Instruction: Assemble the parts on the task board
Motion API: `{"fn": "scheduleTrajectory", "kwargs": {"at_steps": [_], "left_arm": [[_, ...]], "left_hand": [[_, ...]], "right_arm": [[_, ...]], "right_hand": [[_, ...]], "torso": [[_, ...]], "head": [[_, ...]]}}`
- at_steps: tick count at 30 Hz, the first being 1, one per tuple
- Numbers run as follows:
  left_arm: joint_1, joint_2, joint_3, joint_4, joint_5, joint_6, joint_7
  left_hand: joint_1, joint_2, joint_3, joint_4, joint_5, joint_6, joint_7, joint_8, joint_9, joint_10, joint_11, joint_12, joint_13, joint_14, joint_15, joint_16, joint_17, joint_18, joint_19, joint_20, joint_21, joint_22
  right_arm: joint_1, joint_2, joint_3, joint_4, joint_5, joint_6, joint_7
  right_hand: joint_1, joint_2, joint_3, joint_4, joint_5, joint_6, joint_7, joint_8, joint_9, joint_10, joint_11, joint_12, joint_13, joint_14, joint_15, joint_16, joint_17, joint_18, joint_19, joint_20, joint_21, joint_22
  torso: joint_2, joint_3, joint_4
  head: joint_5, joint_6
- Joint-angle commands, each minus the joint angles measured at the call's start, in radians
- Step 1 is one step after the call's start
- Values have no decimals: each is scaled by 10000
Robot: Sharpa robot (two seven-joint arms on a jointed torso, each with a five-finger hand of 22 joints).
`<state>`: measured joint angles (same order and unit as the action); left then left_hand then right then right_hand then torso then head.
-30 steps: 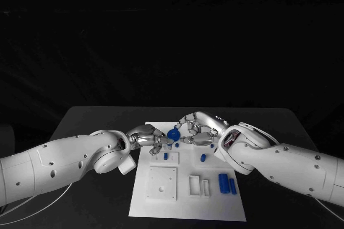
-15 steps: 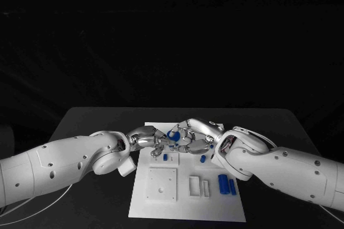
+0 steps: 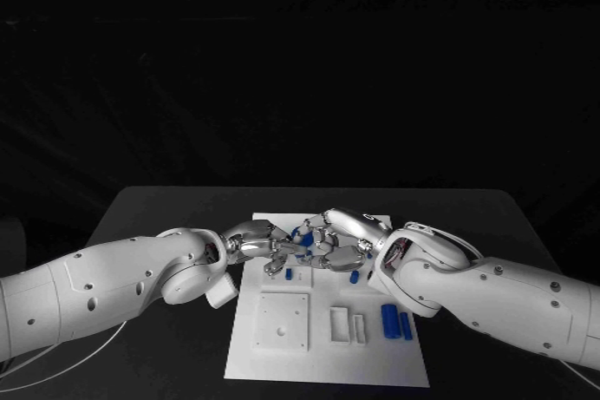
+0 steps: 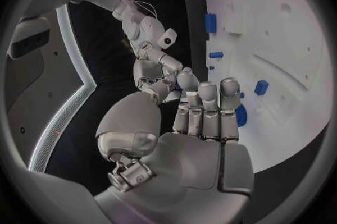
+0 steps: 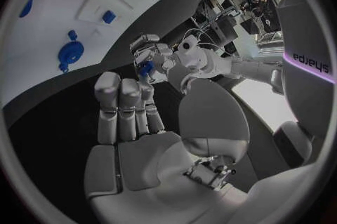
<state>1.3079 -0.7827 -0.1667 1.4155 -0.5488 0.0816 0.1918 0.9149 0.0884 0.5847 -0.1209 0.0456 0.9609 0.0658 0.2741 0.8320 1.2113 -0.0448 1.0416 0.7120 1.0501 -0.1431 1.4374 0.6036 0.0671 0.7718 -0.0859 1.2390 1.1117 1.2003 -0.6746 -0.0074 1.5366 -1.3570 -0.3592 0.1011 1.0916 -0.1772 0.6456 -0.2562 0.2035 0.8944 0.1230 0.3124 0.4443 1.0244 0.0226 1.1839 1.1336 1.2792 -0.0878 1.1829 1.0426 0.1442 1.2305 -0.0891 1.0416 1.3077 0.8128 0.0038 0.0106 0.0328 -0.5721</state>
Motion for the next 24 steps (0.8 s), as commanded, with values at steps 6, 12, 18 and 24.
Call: {"fn": "scheduleTrajectory", "kwargs": {"at_steps": [6, 12, 18, 24], "left_arm": [[9, 0, 10, 22, 90, 266, 187], [10, -4, 10, 30, 90, 356, 231], [10, -10, 10, 50, 101, 407, 266], [11, -12, 10, 61, 218, 356, 290]], "left_hand": [[142, 96, 596, -681, 30, 13, 48, 38, 12, -35, 19, 72, 7, -77, -50, 58, -1, -94, -71, -1549, 67, 14], [154, 75, 588, -692, 30, 24, 58, 40, 17, -45, 30, 79, 3, -84, -36, 63, -7, -93, -76, -1545, 72, 13], [157, 59, 580, -695, 29, 27, 61, 39, 19, -55, 34, 81, -1, -92, -30, 63, -12, -93, -81, -1540, 74, 11], [150, 19, 559, -683, 30, 14, 64, 23, 15, -71, 37, 84, -10, -104, -24, 64, -22, -95, -89, -1530, 78, 7]], "right_arm": [[-12, -8, -9, -19, -205, 114, 111], [-13, 1, -13, -75, -355, 46, 9], [-13, 28, -20, -106, -576, -92, -90], [-16, 47, -52, -103, -642, -92, -112]], "right_hand": [[179, 232, 596, 140, -830, 699, -24, 321, 133, 3, -171, 38, -28, -7, -118, -59, 17, 1176, -29, -6, -23, 173], [170, 133, 1093, 188, -1194, 849, -126, 340, 173, 6, -234, 50, -39, 1, -213, -65, 31, 1176, -24, 4, 26, 194], [114, 11, 1078, 124, -1187, 886, -139, 346, 192, 15, -247, 62, -40, 9, -226, -59, 41, 1176, -8, -4, 55, 196], [57, -77, 1005, 59, -1161, 923, -154, 357, 214, 26, -257, 73, -41, 18, -237, -53, 50, 1176, 9, -16, 77, 194]], "torso": [[2, -4, 2], [1, -6, -2], [2, -5, -2], [3, -3, 2]], "head": [[-11, -22], [-12, -28], [-14, -39], [-23, -47]]}}
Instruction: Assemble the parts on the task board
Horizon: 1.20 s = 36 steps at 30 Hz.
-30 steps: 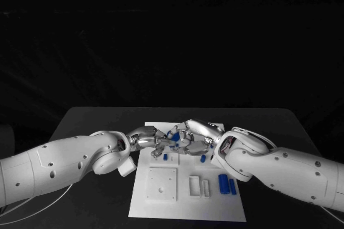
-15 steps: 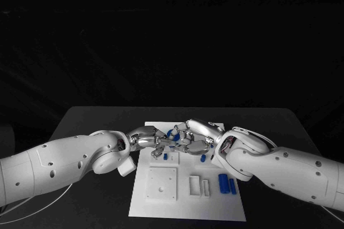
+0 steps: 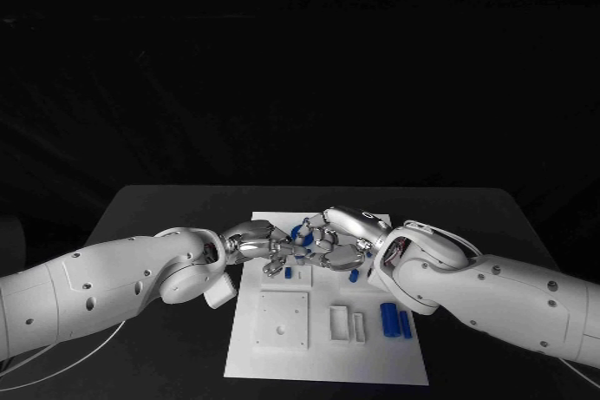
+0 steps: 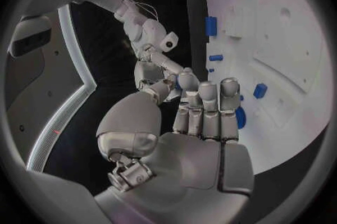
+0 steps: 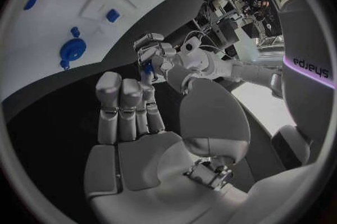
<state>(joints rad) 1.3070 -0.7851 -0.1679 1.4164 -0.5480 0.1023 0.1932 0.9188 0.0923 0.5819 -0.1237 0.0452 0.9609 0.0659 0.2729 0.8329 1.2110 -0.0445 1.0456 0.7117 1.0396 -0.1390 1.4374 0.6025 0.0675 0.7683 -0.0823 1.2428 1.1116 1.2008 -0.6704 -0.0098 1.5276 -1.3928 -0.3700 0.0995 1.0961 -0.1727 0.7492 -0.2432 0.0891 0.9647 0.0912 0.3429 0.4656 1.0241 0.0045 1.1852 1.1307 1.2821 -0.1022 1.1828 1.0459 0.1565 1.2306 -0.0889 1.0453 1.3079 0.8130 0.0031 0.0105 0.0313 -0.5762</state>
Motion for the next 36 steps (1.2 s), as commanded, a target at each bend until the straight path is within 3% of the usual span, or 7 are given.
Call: {"fn": "scheduleTrajectory", "kwargs": {"at_steps": [1, 6, 9, 21, 29, 36], "left_arm": [[20, 11, 22, 49, 233, 121, 275], [20, -11, 21, 44, 321, 17, 210], [20, -17, 20, 37, 392, -41, 189], [20, -42, 19, 35, 429, -47, 121], [20, -50, 18, 37, 430, -54, 73], [20, -69, 18, 24, 430, -61, 38]], "left_hand": [[107, -31, 581, -648, 34, 7, 66, 28, 4, -72, 37, 45, -11, -2, -63, 65, -15, -99, -55, -1564, 41, 7], [0, -307, 469, -523, 34, -150, 126, -118, -88, -93, 90, 47, -43, -3, -22, 68, -46, -94, -50, -1543, 51, -10], [-215, -627, 109, -539, 35, -299, 179, -242, -169, -96, 141, 62, -55, 6, 22, 81, -61, -96, -45, -1515, 78, -11], [-426, -883, -416, -475, 36, -349, 225, -416, -379, -127, 185, 75, -113, -1, 69, 78, -123, -5, -67, -1459, 47, -75], [-391, -862, -448, -439, 38, -296, 212, -423, -420, -129, 172, 78, -133, 6, 60, 80, -142, 24, -58, -1456, 41, -97], [-335, -645, -486, -353, 37, -105, 169, -362, -454, -136, 133, 79, -173, 6, 30, 82, -176, 44, -57, -1447, 39, -129]], "right_arm": [[-21, 3, -35, -13, -289, 13, -101], [-23, -14, -46, -8, -344, -17, -152], [-24, -28, -48, -13, -389, -28, -211], [-26, -55, -49, 7, -443, -90, -339], [-26, -65, -49, 14, -470, -134, -401], [-26, -88, -49, 21, -506, -163, -443]], "right_hand": [[3, -127, -46, -80, -20, 232, 161, 57, 7, 33, -80, 63, -13, -10, -95, -52, 19, 1053, 11, -21, 43, 191], [-31, -126, -116, -131, -23, 333, 127, 106, 48, 51, -110, 74, -16, -2, -122, -50, 26, 1053, 21, -31, 55, 186], [-74, -113, -167, -142, -32, 402, 101, 138, 78, 66, -135, 81, -19, 6, -144, -48, 30, 1053, 29, -34, 64, 184], [-215, -90, -287, -104, -107, 611, 17, 234, 181, 127, -215, 94, -35, 38, -220, -43, 44, 1053, 63, -53, 86, 173], [-249, -111, -315, -93, -103, 619, 8, 234, 195, 136, -224, 94, -39, 44, -230, -42, 47, 1053, 69, -58, 89, 172], [-303, -140, -354, -66, -77, 627, 0, 233, 212, 148, -233, 92, -44, 51, -239, -41, 50, 1053, 80, -66, 93, 169]], "torso": [[1, 5, 3], [1, 5, -2], [0, 6, 1], [0, 8, -4], [3, 10, -2], [0, 10, -2]], "head": [[-8, -6], [-10, -25], [-16, -22], [-17, -36], [-26, -45], [-32, -57]]}}
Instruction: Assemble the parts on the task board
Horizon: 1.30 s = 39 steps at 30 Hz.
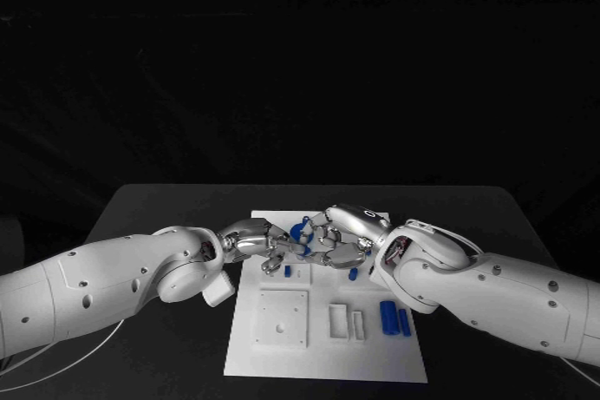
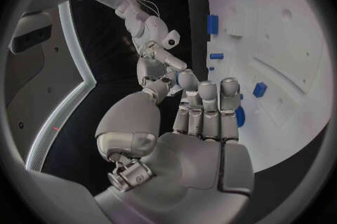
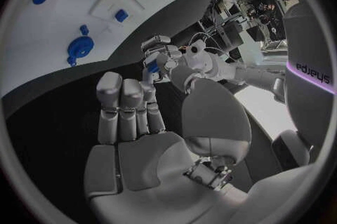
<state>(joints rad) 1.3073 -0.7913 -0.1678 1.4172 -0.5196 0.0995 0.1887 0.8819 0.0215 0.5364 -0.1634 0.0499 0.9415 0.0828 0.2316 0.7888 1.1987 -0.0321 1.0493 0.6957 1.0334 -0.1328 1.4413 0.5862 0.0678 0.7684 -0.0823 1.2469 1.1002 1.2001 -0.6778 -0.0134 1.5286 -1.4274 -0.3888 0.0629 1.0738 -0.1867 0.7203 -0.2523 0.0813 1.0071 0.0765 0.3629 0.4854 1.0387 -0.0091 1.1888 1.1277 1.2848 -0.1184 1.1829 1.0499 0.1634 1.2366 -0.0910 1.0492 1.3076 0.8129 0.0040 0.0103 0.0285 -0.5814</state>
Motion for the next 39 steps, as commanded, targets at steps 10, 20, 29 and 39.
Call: {"fn": "scheduleTrajectory", "kwargs": {"at_steps": [10, 20, 29, 39], "left_arm": [[16, -19, 17, 11, 144, -54, 25], [15, -18, 17, 29, -332, -45, -109], [15, -49, 16, 72, -621, -839, -802], [18, -119, 18, 65, -920, -1490, -2964]], "left_hand": [[187, 835, -15, 55, 7, 395, -91, 252, -2, -22, -78, 53, -71, 56, -108, 60, -59, 43, -102, -1449, 12, -41], [431, 1168, -91, -491, 73, 677, -219, 645, 48, 46, -194, 86, -179, 90, -214, 95, -139, 23, -116, -1478, 67, -66], [343, 1102, -215, -576, 82, 1069, -389, 1146, 233, 339, -351, 86, -323, 291, -362, 147, -218, 39, 53, -1542, 122, -129], [-148, 1364, -396, -802, 504, 1378, -612, 1657, 413, 793, -583, 92, -491, 703, -588, 222, -324, 104, 368, -1657, 198, -239]], "right_arm": [[-20, -37, -13, 25, -161, 18, -76], [-22, -34, -13, 10, -160, -30, -106], [-22, -188, -13, -175, -151, -109, -131], [-22, -644, 83, -556, 432, -412, -63]], "right_hand": [[-160, -23, -142, 59, 94, 210, 136, 27, 44, 17, -108, 52, -22, 36, -89, -43, 15, 984, 35, -63, 57, 167], [-221, -50, -208, 80, 151, 198, 136, 12, 60, 18, -110, 42, -30, 40, -91, -50, 16, 984, 41, -76, 54, 163], [-330, -148, -356, 112, 276, 126, 155, -44, 79, -8, -94, 6, -51, 32, -77, -77, 14, 984, 35, -101, 29, 150], [-319, -202, -449, 132, 585, 58, 181, -107, 103, -46, -68, -24, -67, 26, -53, -112, 9, 984, 32, -121, -12, 134]], "torso": [[-3, -2, 0], [-1, -5, 0], [-9, -5, 4], [-11, 0, -10]], "head": [[-6, -19], [0, -35], [3, -43], [45, -52]]}}
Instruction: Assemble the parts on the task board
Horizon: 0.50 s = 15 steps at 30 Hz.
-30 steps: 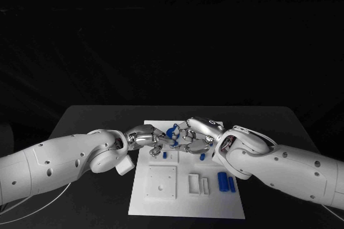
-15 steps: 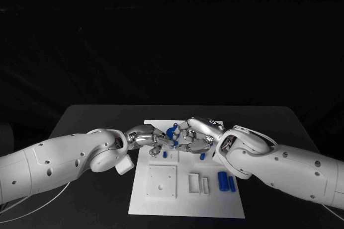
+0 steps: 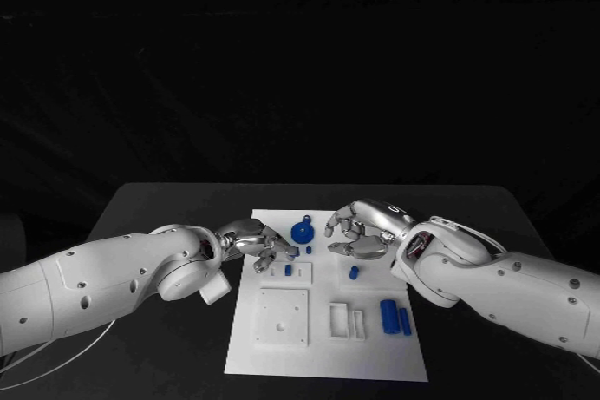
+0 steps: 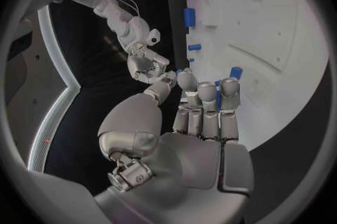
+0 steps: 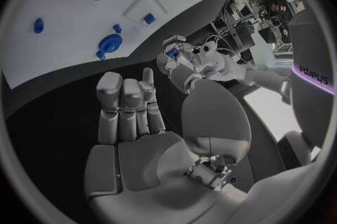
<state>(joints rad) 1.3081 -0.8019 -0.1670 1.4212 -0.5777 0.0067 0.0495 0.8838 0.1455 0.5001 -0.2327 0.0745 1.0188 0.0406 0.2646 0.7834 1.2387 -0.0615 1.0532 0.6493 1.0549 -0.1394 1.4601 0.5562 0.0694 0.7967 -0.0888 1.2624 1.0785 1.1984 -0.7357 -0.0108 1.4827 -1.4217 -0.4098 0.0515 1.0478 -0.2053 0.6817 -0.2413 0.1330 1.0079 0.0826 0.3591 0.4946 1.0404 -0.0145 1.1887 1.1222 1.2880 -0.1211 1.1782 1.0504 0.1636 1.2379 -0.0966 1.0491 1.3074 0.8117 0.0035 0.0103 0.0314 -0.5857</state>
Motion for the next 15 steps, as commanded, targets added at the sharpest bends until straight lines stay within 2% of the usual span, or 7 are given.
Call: {"fn": "scheduleTrajectory", "kwargs": {"at_steps": [1, 7, 9, 10, 11, 12, 15], "left_arm": [[11, -19, 9, 23, -431, -616, -1886], [18, 0, 10, -92, -1209, -526, -3416], [31, 25, 10, -151, -1403, -504, -3767], [40, 37, 10, -185, -1549, -501, -3895], [50, 51, 10, -212, -1820, -495, -4007], [58, 68, 10, -231, -2113, -507, -4103], [76, 115, 10, -261, -2801, -542, -4343]], "left_hand": [[-220, 154, -43, -158, 307, 622, -207, 1349, 487, 417, -298, 43, -42, 512, -533, 26, -35, 92, 103, -1598, 41, -34], [-901, 428, -12, -526, 1013, 831, -342, 1534, 666, 747, -429, -85, -195, 844, -658, -86, -147, 138, 361, -1671, 42, -169], [-983, 353, 104, -539, 1190, 940, -384, 1585, 701, 864, -475, -103, -222, 962, -692, -93, -159, 158, 451, -1698, 63, -196], [-888, 144, 555, -398, 716, 1033, -429, 1616, 719, 940, -521, -139, -252, 1036, -719, -117, -174, 192, 518, -1727, 39, -244], [-709, -228, 1417, -154, 71, 1168, -472, 1662, 741, 1047, -577, -177, -283, 1133, -753, -135, -186, 215, 599, -1745, 12, -301], [-934, -379, 1935, -42, 193, 1254, -485, 1649, 726, 1164, -596, -230, -323, 1261, -779, -171, -203, 179, 718, -1735, 75, -314], [-1176, -478, 2285, -177, 500, 1362, -522, 1655, 734, 1285, -607, -262, -340, 1373, -776, -190, -202, 192, 802, -1758, 142, -322]], "right_arm": [[-5, -81, 85, -134, 445, -197, 52], [-4, -186, 292, -393, 624, -225, 47], [-4, -202, 374, -503, 670, -239, 48], [-4, -212, 405, -560, 682, -253, 50], [-3, -225, 436, -611, 687, -260, 50], [-3, -244, 464, -655, 690, -275, 50], [-2, -279, 516, -764, 720, -289, 46]], "right_hand": [[-53, -17, -64, 22, 90, 49, 121, -72, 13, -64, -14, -24, -13, -6, -25, -66, 3, 982, 19, -66, -14, 135], [-8, -41, -76, 33, 312, 36, 129, -98, 32, -74, -6, -30, -19, -8, -18, -83, 3, 982, 16, -67, -36, 132], [4, -45, -77, 34, 356, 32, 130, -104, 36, -75, -4, -30, -20, -8, -17, -86, 3, 982, 16, -67, -39, 132], [6, -48, -78, 35, 369, 31, 131, -106, 37, -75, -4, -30, -20, -8, -16, -87, 3, 982, 16, -67, -40, 132], [10, -50, -79, 37, 393, 26, 132, -110, 38, -76, -3, -31, -21, -8, -15, -89, 3, 982, 16, -67, -42, 132], [14, -52, -79, 39, 414, 24, 133, -114, 40, -76, -2, -30, -21, -8, -14, -90, 3, 982, 16, -67, -43, 132], [24, -57, -79, 39, 441, 24, 134, -117, 43, -76, -1, -30, -21, -7, -13, -91, 4, 982, 17, -67, -45, 133]], "torso": [[1, 5, -12], [4, 10, -5], [7, 10, 4], [7, 11, 6], [8, 12, 6], [9, 11, 3], [13, 10, -3]], "head": [[17, -13], [36, -56], [43, -94], [49, -118], [61, -132], [68, -137], [101, -179]]}}
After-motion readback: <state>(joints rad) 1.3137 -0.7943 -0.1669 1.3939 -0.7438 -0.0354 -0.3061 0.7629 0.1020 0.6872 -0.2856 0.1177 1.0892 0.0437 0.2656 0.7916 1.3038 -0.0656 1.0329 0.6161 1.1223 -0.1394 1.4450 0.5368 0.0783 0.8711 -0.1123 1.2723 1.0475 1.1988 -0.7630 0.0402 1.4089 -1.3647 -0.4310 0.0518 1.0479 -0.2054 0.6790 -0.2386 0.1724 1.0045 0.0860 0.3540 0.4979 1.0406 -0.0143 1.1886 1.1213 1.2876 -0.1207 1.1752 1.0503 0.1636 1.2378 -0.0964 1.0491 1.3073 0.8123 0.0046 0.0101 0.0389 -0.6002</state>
